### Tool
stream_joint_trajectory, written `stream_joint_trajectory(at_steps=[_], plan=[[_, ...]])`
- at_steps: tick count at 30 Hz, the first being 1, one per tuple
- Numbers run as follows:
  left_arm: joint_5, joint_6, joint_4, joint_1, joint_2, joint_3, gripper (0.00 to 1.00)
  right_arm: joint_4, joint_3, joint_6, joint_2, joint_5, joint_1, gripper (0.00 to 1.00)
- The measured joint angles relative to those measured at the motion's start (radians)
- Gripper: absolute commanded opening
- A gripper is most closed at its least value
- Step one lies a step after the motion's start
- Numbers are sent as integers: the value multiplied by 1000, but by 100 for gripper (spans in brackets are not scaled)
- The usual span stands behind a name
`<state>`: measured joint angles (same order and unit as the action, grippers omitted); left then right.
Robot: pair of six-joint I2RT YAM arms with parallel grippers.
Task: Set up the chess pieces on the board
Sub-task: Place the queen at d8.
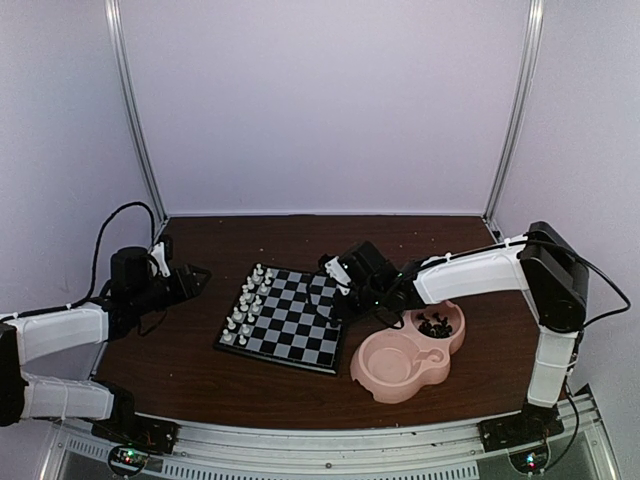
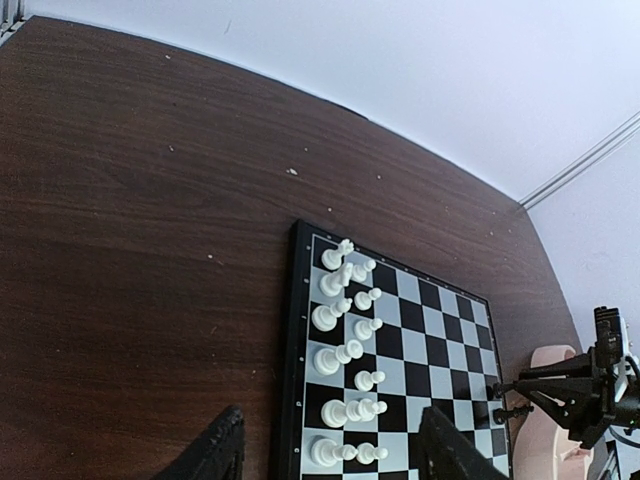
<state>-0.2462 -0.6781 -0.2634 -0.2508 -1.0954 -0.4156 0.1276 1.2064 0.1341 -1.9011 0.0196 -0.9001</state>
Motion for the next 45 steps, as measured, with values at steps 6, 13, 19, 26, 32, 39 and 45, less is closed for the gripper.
stream_joint_trajectory(at_steps=[6,13,19,26,32,39,45], plan=[[0,0,0,0,0,0,59,12,1,-1,0,3,0,15],[0,0,1,0,0,-2,59,25,17,-4,-8,5,0,18],[0,0,2,0,0,-2,60,27,19,-8,-9,8,0,24],[0,0,2,0,0,-4,60,31,19,-7,-9,11,0,30],[0,2,3,0,2,-4,60,34,18,-3,-5,27,0,34],[1,7,3,0,4,-5,60,22,-41,0,109,80,0,40],[1,8,3,0,4,-5,60,-1,-134,39,256,204,0,35]])
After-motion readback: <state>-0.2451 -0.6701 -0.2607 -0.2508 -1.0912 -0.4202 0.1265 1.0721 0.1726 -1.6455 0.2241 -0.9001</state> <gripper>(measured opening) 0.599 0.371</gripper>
